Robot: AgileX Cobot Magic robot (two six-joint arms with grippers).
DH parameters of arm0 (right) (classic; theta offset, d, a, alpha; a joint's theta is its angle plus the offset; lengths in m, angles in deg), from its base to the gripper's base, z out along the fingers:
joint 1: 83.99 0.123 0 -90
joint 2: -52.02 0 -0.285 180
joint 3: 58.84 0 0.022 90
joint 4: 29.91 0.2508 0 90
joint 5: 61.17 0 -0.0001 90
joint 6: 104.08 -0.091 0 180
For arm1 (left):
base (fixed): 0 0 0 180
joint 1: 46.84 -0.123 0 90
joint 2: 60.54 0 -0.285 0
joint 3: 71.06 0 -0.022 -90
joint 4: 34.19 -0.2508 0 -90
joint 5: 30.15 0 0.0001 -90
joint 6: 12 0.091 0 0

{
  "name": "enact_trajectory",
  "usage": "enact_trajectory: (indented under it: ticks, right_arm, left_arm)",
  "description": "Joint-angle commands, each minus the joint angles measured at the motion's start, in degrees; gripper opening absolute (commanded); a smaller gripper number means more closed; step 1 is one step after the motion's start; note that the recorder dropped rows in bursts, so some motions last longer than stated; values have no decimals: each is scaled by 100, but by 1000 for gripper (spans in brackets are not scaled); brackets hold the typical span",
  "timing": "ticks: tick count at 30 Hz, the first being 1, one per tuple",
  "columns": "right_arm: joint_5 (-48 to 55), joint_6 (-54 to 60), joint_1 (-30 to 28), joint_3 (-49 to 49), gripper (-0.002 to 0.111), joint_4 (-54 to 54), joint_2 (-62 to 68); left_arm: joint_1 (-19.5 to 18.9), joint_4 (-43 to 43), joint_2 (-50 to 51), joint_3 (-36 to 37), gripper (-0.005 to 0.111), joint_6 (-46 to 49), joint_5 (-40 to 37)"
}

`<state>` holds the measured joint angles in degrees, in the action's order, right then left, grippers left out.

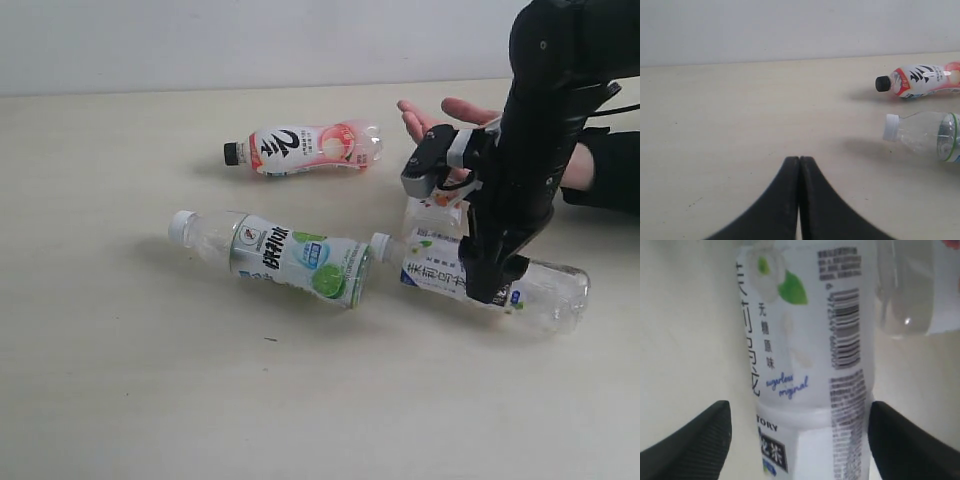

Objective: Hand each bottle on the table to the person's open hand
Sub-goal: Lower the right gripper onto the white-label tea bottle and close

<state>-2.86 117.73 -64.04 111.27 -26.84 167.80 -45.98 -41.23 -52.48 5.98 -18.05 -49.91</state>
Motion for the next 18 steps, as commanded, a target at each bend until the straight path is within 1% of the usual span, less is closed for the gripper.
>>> enact_trajectory:
  ticks: [1, 18]
  right_arm:
    - [-129, 22, 9, 44, 72, -45, 245]
    - [-299, -6, 9, 44, 70, 140, 398]
  left_arm:
    - [-12, -19, -27, 18, 3, -19, 38]
    - [-12, -19, -27, 18, 3, -19, 38]
